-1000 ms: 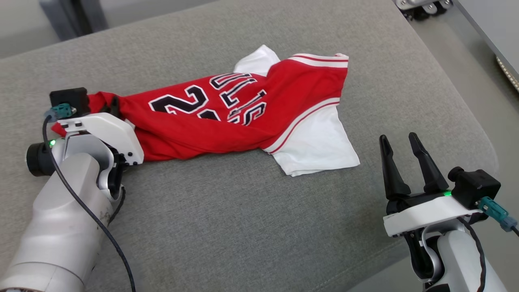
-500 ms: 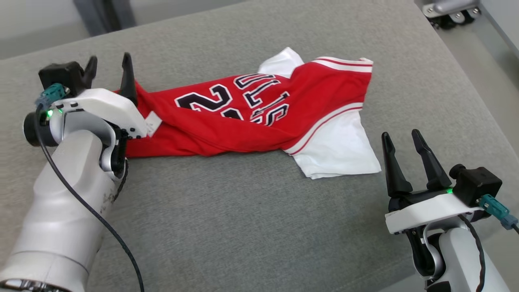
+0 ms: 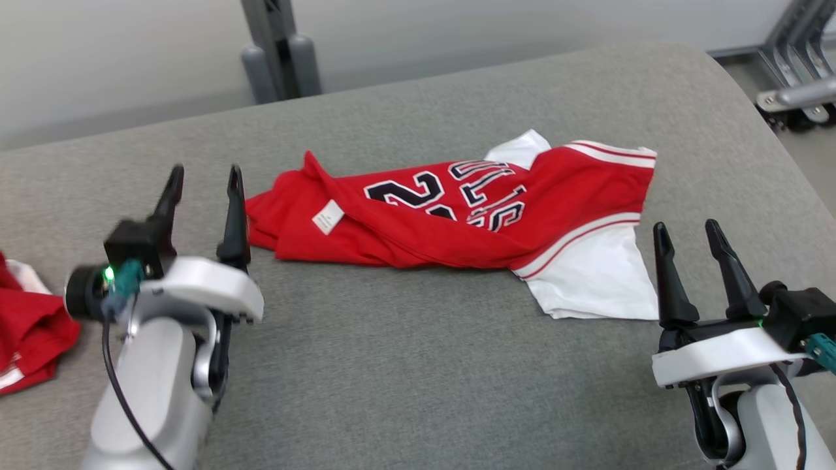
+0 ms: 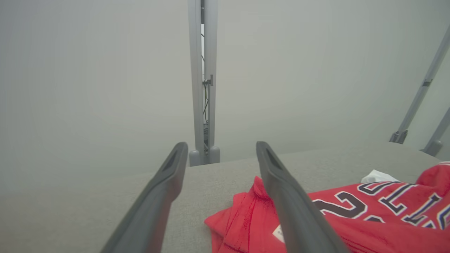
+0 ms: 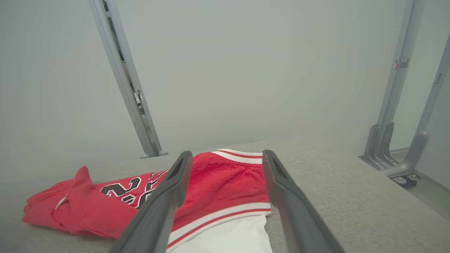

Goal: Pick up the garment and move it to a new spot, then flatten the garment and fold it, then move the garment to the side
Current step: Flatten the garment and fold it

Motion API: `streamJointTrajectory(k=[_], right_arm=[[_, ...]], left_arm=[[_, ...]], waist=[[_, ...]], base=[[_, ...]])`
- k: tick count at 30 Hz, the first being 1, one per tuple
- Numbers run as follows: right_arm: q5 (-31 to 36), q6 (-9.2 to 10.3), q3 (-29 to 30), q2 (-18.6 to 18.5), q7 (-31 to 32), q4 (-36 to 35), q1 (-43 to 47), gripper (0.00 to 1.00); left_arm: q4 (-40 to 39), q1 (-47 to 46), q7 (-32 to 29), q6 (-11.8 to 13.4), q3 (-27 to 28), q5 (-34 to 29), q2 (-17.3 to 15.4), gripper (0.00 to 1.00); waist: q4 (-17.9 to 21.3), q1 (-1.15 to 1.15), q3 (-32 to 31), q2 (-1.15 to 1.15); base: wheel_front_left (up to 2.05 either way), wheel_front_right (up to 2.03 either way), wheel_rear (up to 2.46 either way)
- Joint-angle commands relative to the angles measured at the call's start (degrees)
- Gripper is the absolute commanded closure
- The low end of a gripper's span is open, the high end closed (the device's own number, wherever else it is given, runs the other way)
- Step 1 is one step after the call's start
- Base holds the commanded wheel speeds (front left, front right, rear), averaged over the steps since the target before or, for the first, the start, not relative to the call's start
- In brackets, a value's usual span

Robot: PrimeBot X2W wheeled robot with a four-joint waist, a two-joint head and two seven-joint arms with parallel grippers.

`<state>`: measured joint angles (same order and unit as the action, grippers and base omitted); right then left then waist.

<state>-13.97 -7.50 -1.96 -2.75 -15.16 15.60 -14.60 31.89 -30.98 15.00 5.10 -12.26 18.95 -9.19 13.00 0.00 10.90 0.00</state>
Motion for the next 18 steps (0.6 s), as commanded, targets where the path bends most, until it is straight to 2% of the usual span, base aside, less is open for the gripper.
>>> streamJointTrajectory(k=[1, 11, 18], right_arm=[[0.74, 0.02, 0.96, -0.31, -0.08, -0.99, 1.26, 0.00], [2.81, 0.02, 1.70, -0.31, -0.08, -1.81, 3.92, 0.00], [2.99, 0.02, 0.82, -0.31, -0.08, -1.06, 4.05, 0.00]], left_arm=[[-3.14, 4.27, 0.17, 0.09, 2.06, -2.35, 0.86, 0.00], [-11.75, 18.68, 0.18, -2.21, 8.56, -6.92, 5.61, 0.00], [-12.72, 19.59, 0.18, -2.87, 8.91, -7.91, 6.19, 0.00]], waist=[[-2.55, 0.00, -2.56, 0.00], [-5.53, 0.00, -5.77, 0.00], [-5.28, 0.00, -6.13, 0.00]], base=[[0.00, 0.00, 0.00], [0.00, 0.00, 0.00], [0.00, 0.00, 0.00]])
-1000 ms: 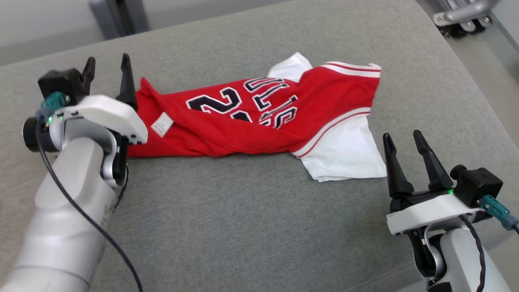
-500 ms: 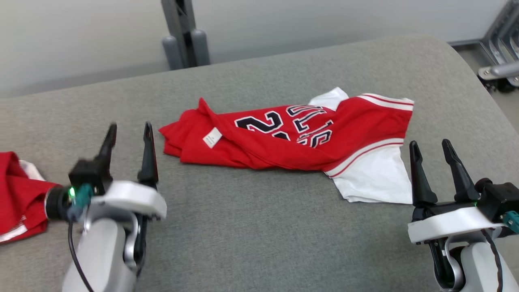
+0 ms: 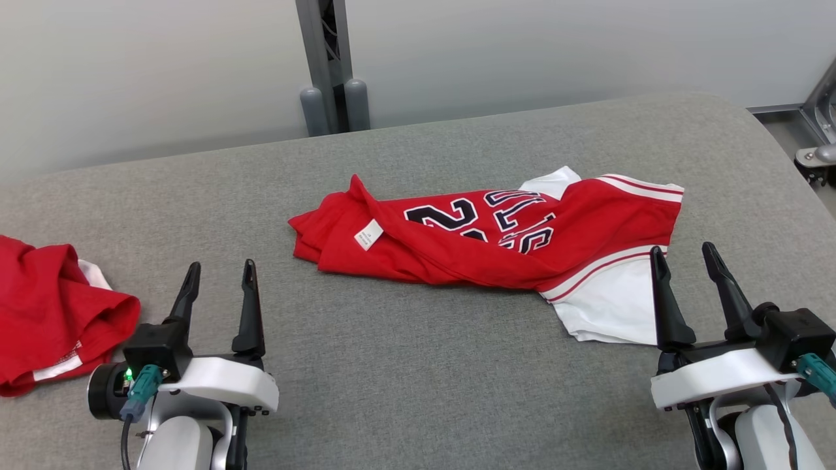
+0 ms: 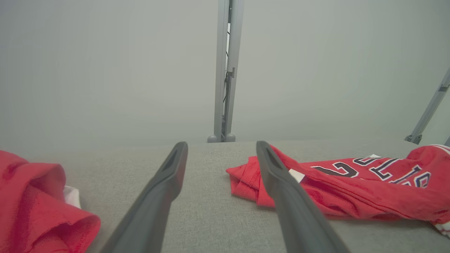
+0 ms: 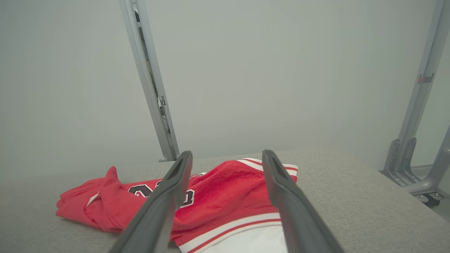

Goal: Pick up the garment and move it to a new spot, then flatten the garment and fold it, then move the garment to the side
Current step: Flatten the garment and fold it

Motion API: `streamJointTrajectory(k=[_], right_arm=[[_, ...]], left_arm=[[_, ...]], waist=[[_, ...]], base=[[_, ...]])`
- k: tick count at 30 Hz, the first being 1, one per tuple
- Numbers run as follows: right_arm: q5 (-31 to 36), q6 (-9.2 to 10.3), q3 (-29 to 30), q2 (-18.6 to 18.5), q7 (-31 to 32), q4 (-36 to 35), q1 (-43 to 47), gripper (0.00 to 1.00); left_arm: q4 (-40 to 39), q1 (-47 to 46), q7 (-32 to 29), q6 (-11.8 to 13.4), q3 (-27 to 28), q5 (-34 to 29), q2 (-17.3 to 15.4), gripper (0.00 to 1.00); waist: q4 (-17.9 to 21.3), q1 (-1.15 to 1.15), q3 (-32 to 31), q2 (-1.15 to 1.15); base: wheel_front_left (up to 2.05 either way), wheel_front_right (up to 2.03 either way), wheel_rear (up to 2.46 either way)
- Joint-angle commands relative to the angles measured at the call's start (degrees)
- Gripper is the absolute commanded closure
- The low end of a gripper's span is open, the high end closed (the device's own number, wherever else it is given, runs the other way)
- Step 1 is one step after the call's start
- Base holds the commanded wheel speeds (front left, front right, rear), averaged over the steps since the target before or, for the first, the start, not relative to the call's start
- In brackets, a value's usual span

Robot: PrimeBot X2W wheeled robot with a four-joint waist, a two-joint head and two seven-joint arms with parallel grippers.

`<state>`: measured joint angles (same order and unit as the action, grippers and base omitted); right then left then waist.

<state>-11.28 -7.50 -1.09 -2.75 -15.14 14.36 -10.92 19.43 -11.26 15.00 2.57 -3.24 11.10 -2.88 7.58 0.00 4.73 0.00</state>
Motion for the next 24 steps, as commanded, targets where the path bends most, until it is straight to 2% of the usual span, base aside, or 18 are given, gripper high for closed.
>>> streamJointTrajectory(k=[1, 4, 8, 12, 19, 24], right_arm=[[0.23, 0.02, -0.18, -0.32, -0.09, 0.24, 0.30, 0.00], [-0.23, 0.02, -0.71, -0.31, -0.09, 0.39, 0.04, 0.00], [-0.55, 0.02, -1.06, -0.32, -0.09, 0.45, -0.64, 0.00], [-0.87, 0.02, -1.28, -0.32, -0.09, 0.55, -1.27, 0.00], [-2.03, 0.02, -2.14, -0.30, -0.09, 0.75, -2.46, 0.00], [-2.98, 0.02, -2.70, -0.30, -0.08, 0.72, -3.31, 0.00]], left_arm=[[-0.44, -0.33, 0.18, -0.34, -0.41, 0.12, -0.09, 0.00], [-0.28, -1.10, 0.18, -0.31, -1.37, -1.24, -0.13, 0.00], [2.53, -3.37, 0.18, 0.86, -3.17, -6.40, -0.22, 0.00], [7.64, -7.33, 0.17, 1.49, -5.83, -10.59, -0.81, 0.00], [19.21, -15.95, 0.12, 1.16, -10.03, -14.48, -1.32, 0.00], [25.83, -21.14, 0.12, 2.13, -10.73, -14.77, -1.60, 0.00]], waist=[[0.38, 0.00, 0.15, 0.00], [1.33, 0.00, 0.76, 0.00], [2.86, 0.00, 2.39, 0.00], [4.74, 0.00, 4.51, 0.00], [8.27, 0.00, 8.15, 0.00], [10.63, 0.00, 10.26, 0.00]], base=[[0.00, 0.00, 0.00], [0.00, 0.00, 0.00], [0.00, 0.00, 0.00], [0.00, 0.00, 0.00], [0.00, 0.00, 0.00], [0.00, 0.00, 0.00]])
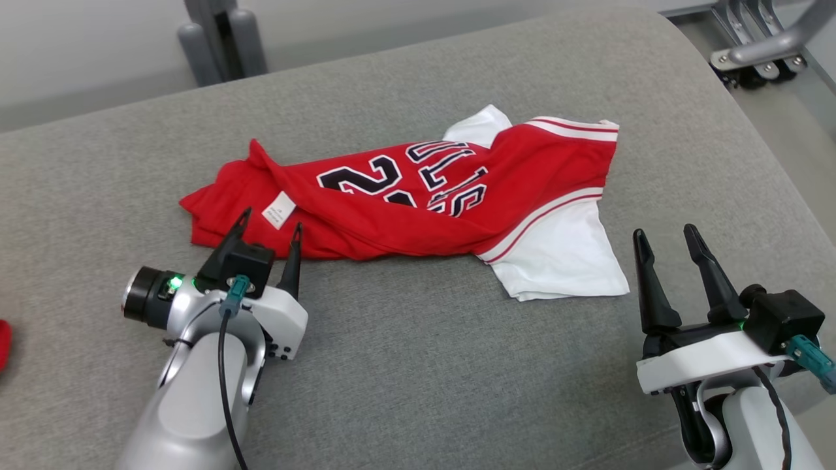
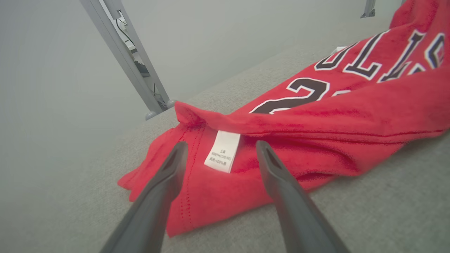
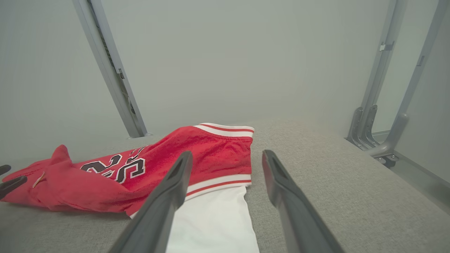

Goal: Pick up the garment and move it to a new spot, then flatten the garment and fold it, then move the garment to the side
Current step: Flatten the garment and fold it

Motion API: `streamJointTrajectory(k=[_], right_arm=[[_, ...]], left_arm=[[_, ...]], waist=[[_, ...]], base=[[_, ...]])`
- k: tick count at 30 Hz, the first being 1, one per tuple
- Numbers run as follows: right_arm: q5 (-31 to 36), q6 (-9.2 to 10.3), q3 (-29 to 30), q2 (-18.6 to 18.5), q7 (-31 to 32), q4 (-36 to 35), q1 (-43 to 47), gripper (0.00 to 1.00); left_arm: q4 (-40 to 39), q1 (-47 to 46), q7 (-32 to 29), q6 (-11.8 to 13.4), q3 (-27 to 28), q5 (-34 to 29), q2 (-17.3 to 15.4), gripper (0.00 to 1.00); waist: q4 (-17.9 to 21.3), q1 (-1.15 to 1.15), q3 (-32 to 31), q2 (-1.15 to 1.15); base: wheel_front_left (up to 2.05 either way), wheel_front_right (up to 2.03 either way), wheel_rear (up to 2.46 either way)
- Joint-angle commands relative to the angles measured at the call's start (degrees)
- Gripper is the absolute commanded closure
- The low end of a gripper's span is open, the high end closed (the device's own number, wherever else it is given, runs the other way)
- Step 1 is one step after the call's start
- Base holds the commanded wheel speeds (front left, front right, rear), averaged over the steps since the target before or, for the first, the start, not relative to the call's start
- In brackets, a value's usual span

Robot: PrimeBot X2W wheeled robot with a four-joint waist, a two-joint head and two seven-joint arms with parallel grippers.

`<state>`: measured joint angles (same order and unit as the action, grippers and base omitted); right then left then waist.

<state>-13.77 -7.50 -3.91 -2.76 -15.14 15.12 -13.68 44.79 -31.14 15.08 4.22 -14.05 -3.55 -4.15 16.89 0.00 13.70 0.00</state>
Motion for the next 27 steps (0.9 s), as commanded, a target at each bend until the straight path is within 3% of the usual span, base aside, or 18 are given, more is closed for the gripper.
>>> streamJointTrajectory(k=[1, 17, 18, 19, 20, 27], right_arm=[[-0.60, 0.02, 0.15, -0.28, -0.09, 0.03, -0.70, 0.00], [-1.31, 0.02, 0.87, -0.28, -0.08, 0.29, -1.98, 0.00], [-1.27, 0.02, 0.91, -0.28, -0.08, 0.36, -2.03, 0.00], [-1.25, 0.02, 0.96, -0.28, -0.08, 0.42, -2.03, 0.00], [-1.21, 0.02, 1.01, -0.28, -0.08, 0.48, -2.05, 0.00], [0.05, 0.02, 1.32, -0.30, -0.08, 1.49, -2.02, 0.00]], left_arm=[[1.66, -2.04, 0.04, 0.47, -0.07, -0.20, -0.56, 0.00], [7.73, -8.17, 0.04, 3.67, -0.72, 1.08, -1.87, 0.00], [7.69, -8.21, 0.04, 3.34, -0.75, 1.45, -1.82, 0.36], [7.30, -8.26, 0.04, 2.96, -0.82, 1.62, -1.76, 0.80], [6.64, -8.24, 0.04, 2.99, -0.90, 1.79, -1.72, 1.00], [2.45, -5.88, 0.04, 3.20, -1.83, 2.73, -1.80, 1.00]], waist=[[1.70, 0.00, 1.69, 0.00], [3.02, 0.00, 4.58, 0.00], [2.96, 0.00, 4.59, 0.00], [2.87, 0.00, 4.61, 0.00], [2.76, 0.00, 4.62, 0.00], [1.29, 0.00, 3.68, 0.00]], base=[[0.00, 0.00, 0.00], [0.00, 0.00, 0.00], [0.00, 0.00, 0.00], [0.00, 0.00, 0.00], [0.00, 0.00, 0.00], [0.00, 0.00, 0.00]])
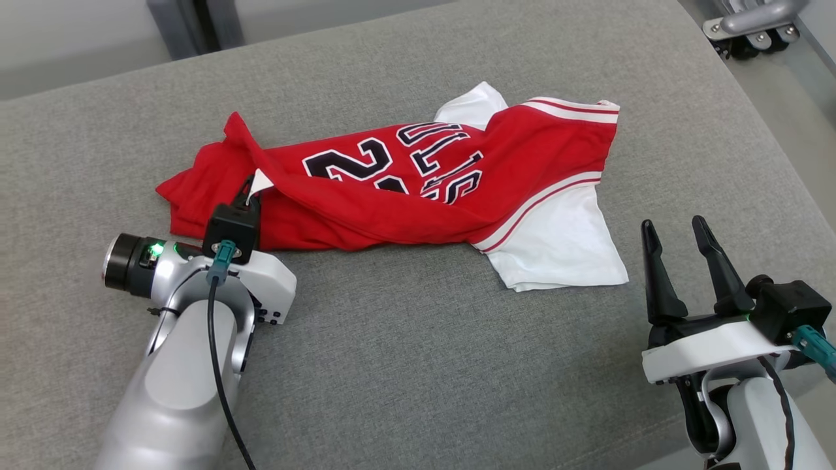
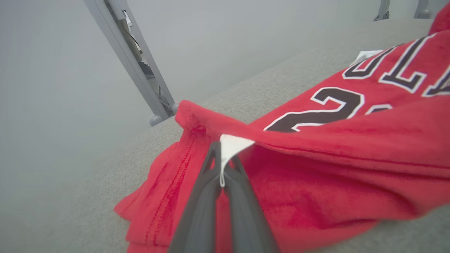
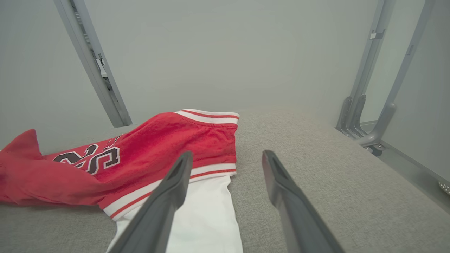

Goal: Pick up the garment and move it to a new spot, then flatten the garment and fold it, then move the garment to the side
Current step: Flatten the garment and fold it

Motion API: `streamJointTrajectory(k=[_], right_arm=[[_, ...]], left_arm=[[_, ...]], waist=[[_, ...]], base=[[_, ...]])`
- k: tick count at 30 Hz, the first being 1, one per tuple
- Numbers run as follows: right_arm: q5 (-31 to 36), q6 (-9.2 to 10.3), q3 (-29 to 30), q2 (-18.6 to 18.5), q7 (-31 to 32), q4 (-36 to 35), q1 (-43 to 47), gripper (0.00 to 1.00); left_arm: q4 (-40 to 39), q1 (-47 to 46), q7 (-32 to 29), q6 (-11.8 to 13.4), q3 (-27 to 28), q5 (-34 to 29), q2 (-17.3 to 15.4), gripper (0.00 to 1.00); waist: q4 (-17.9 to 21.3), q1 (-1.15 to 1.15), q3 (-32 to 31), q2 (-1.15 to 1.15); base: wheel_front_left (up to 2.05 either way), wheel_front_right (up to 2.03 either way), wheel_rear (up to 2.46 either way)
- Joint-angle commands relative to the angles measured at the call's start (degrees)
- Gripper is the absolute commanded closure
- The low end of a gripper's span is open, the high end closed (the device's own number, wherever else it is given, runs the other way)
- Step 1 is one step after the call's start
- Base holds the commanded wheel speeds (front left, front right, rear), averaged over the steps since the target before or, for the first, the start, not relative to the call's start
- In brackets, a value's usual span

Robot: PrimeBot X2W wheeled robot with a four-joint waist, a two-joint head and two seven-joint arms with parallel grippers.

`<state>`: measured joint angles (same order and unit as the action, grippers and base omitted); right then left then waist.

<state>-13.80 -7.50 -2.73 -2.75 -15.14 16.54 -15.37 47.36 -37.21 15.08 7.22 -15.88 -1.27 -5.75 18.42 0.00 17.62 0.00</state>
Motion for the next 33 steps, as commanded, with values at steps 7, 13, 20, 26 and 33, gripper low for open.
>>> streamJointTrajectory(k=[7, 13, 20, 26, 33], right_arm=[[0.64, 0.02, 0.15, -0.31, -0.08, 0.84, 0.34, 0.00], [1.43, 0.02, 1.16, -0.31, -0.08, 1.77, 2.25, 0.00], [2.30, 0.02, 2.31, -0.31, -0.08, 2.80, 4.46, 0.00], [2.81, 0.02, 3.17, -0.30, -0.08, 3.52, 6.18, 0.00], [2.63, 0.02, 2.92, -0.30, -0.07, 4.37, 7.20, 0.00]], left_arm=[[-5.11, 4.38, 0.04, 1.56, -0.08, 1.37, -0.25, 1.00], [-8.98, 10.72, 0.04, 2.49, -0.38, 1.97, -0.41, 1.00], [-10.58, 18.23, 0.04, 3.22, -1.43, 1.72, -1.03, 1.00], [-10.17, 23.23, 0.04, 3.44, -3.57, 0.90, -0.91, 1.00], [-3.90, 26.31, -0.21, 3.04, -8.21, -1.45, 0.05, 1.00]], waist=[[-2.09, 0.00, -3.21, 0.00], [-4.43, 0.00, -7.51, 0.00], [-7.95, 0.00, -12.00, 0.00], [-11.27, 0.00, -14.75, 0.00], [-15.06, 0.00, -16.93, 0.00]], base=[[0.00, 0.00, 0.00], [0.00, 0.00, 0.00], [0.00, 0.00, 0.00], [0.00, 0.00, 0.00], [0.00, 0.00, 0.00]])
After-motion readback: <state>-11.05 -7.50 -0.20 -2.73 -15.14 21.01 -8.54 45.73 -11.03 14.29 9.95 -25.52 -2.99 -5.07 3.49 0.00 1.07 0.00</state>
